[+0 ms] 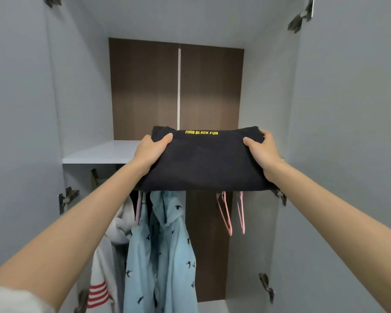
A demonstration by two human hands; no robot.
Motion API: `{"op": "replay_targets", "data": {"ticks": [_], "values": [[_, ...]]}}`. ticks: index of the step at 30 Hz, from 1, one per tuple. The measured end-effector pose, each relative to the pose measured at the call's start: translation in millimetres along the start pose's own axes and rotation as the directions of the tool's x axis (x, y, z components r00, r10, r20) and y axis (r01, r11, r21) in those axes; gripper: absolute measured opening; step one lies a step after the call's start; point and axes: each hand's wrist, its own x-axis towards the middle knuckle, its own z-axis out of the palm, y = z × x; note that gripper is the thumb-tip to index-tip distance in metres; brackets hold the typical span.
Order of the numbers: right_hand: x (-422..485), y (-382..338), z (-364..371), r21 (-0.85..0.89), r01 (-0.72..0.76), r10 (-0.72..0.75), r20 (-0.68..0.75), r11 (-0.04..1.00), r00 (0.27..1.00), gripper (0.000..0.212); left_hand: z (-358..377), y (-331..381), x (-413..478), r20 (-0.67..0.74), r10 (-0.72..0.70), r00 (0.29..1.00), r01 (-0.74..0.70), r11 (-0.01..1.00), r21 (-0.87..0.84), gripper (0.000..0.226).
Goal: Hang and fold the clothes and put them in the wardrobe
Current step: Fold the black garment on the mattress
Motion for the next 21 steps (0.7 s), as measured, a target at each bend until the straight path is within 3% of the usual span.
{"op": "replay_targets", "data": {"ticks": [6, 14, 18, 21], "values": [[80.1, 16.5, 33.0, -0.012, 0.015, -0.015, -0.022, 1.000, 1.000, 0.054, 18.1, -13.5, 78.1, 0.009, -0.023, 1.000, 0.023, 1.000, 0.000, 0.077], [186.2, 57.1, 57.7, 0.016, -0.058, 0.058, 0.003, 0.998, 0.998, 0.052, 61.2, -32.8, 189.2, 0.067, -0.054, 0.996, 0.047, 0.994, 0.100, 0.056], [232.2, 77.0, 64.1, -0.039, -0.116, 0.116, 0.016, 0.993, 0.993, 0.047, 83.2, -37.5, 232.5, 0.072, -0.024, 0.997, 0.007, 0.974, 0.226, 0.066], [257.1, 91.6, 70.3, -0.190, -0.141, 0.154, 0.057, 0.972, 0.986, 0.050, 96.0, -41.0, 253.8, 0.097, -0.029, 0.995, -0.018, 0.889, 0.458, 0.054]]}}
